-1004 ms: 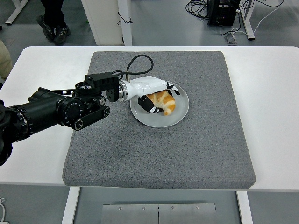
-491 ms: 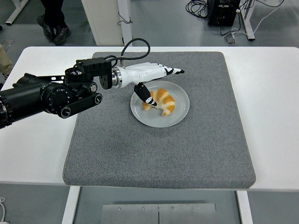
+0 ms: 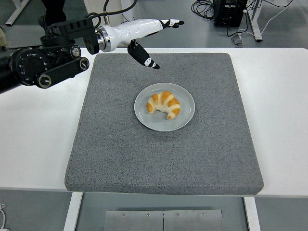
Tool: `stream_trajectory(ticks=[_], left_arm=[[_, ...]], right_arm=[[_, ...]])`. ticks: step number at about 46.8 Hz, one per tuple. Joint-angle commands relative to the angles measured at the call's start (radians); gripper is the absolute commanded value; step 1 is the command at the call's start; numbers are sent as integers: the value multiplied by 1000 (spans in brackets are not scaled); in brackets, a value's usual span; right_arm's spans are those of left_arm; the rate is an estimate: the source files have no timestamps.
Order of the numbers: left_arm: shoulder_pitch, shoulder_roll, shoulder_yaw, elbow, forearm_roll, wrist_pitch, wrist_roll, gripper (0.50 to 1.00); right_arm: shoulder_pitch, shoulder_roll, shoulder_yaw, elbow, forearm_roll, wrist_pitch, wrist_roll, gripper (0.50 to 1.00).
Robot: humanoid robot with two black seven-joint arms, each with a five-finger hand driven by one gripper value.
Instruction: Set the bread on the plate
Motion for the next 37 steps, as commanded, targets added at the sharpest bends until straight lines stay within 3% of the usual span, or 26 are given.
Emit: stream_trajectory(ticks=[1, 19, 37], left_arm=[[-5, 2, 0, 11, -83, -13, 2, 974], [7, 5, -38, 41, -375, -12, 2, 974], [116, 11, -238, 188, -609, -44, -6, 972]], right_arm=[[0, 0, 0, 0, 0, 0, 0, 1000], [0, 0, 0, 0, 0, 0, 0, 1000], [0, 0, 0, 0, 0, 0, 0, 1000]])
